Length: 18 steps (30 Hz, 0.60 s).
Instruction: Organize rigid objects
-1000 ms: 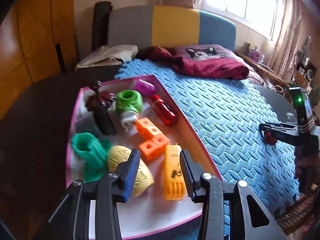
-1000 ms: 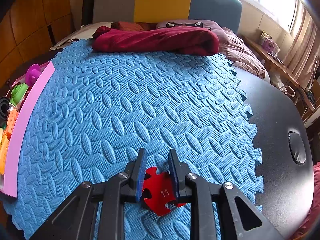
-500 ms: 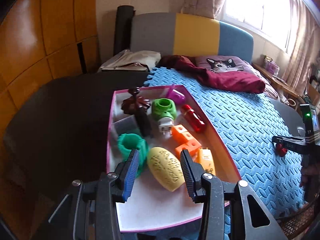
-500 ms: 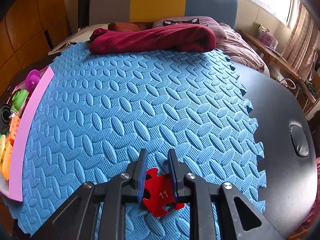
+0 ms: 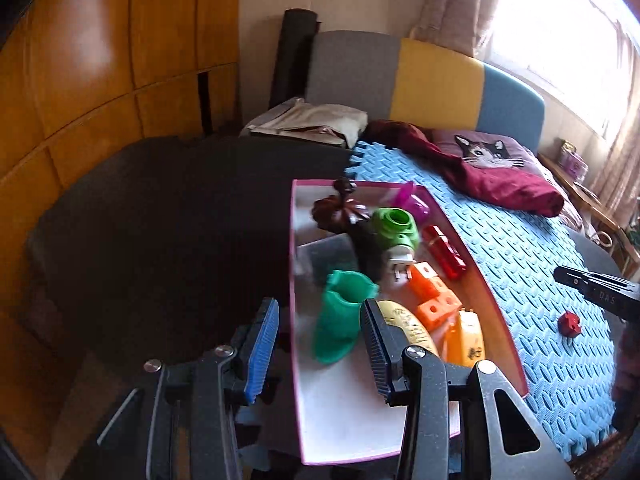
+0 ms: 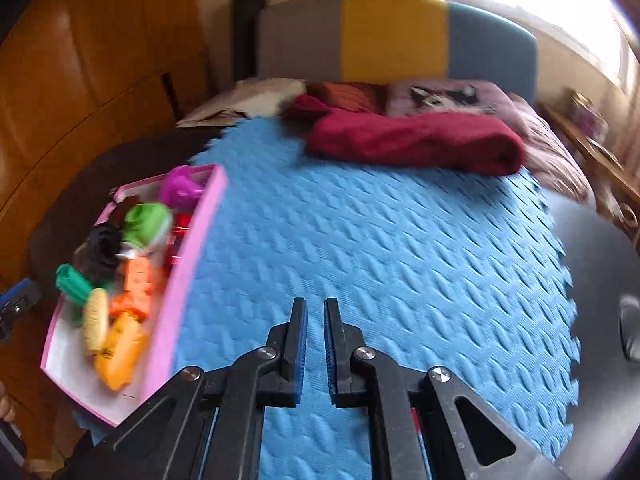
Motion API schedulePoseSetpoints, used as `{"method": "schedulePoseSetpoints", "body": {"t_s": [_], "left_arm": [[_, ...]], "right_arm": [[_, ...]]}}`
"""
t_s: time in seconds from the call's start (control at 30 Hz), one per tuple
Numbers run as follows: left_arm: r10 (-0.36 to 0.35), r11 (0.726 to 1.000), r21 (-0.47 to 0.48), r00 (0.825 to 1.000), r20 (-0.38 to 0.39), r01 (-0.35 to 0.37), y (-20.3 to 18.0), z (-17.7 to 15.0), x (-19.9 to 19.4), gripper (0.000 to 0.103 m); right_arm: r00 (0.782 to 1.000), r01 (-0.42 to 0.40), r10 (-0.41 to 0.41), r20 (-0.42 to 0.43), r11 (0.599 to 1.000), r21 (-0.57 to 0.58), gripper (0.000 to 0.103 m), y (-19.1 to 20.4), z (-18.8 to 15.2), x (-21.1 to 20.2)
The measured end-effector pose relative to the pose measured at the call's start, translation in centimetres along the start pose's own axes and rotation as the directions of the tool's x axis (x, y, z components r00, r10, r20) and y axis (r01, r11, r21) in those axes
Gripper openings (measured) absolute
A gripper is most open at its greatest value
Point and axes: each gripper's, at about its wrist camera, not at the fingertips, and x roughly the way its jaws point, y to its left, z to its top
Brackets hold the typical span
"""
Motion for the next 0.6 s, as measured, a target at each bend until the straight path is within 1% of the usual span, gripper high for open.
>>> {"method": "schedulePoseSetpoints", "body": {"t_s": [0.03,0.07,0.13,0.17,0.2,0.23,0.27,0.33,0.37,0.43,0.5,0.6], "left_arm": [[0.003,1.000,-0.002,1.000,-0.002,-0.003,0.2,0.0,0.0,0.043],[0.003,1.000,-0.007,1.000,-0.001,-0.003,0.5,0.0,-0.1,0.043],[0.001,1.000,-0.013,1.000,0.007,-0.001,0.9,0.0,-0.3,0.044],[0.002,1.000,-0.014,1.000,0.007,-0.002,1.0,0.0,-0.3,0.046],[0.001,1.000,-0.018,1.000,0.006,-0.001,1.1,0.0,-0.2,0.046],[-0.001,1.000,-0.023,1.000,0.002,0.001,1.3,-0.1,-0.1,0.046],[-0.005,1.000,-0.030,1.000,-0.002,0.005,1.4,-0.1,0.1,0.046],[-0.012,0.999,-0.037,1.000,-0.010,0.012,1.5,-0.1,0.3,0.046],[-0.017,0.999,-0.037,1.000,-0.012,0.016,1.4,-0.1,0.4,0.046],[-0.024,0.999,-0.030,1.000,-0.016,0.024,1.1,-0.1,0.5,0.046],[-0.027,0.999,-0.028,0.999,-0.016,0.027,1.1,-0.1,0.4,0.046],[-0.028,0.999,-0.033,0.999,-0.020,0.027,1.1,-0.1,0.4,0.047]], "right_arm": [[1.000,0.001,-0.001,0.005,1.000,-0.017,0.005,0.6,0.3,0.1],[1.000,0.007,-0.007,0.024,1.000,-0.011,0.005,0.5,0.8,-0.1],[1.000,-0.016,0.015,0.022,0.999,0.052,0.005,-0.9,1.4,-0.5],[1.000,0.011,-0.012,0.016,0.995,0.096,0.006,-2.2,1.5,-0.7],[0.999,0.049,-0.051,0.011,0.992,0.117,0.015,-3.4,1.5,-0.9],[0.997,0.079,-0.079,-0.004,0.988,0.133,0.021,-4.4,1.3,-0.9],[0.996,0.094,-0.091,-0.026,0.983,0.156,0.028,-5.4,1.0,-1.0],[0.993,0.113,-0.102,-0.063,0.970,0.214,0.030,-7.2,0.0,-1.0],[0.991,0.126,-0.110,-0.082,0.967,0.223,0.033,-7.6,-0.4,-0.9],[0.986,0.143,-0.121,-0.114,0.967,0.212,0.038,-7.8,-1.4,-0.5],[0.982,0.146,-0.121,-0.144,0.973,0.180,0.045,-7.6,-2.3,-0.2],[0.970,0.183,-0.155,-0.186,0.972,0.146,0.046,-7.5,-3.1,0.5]]}}
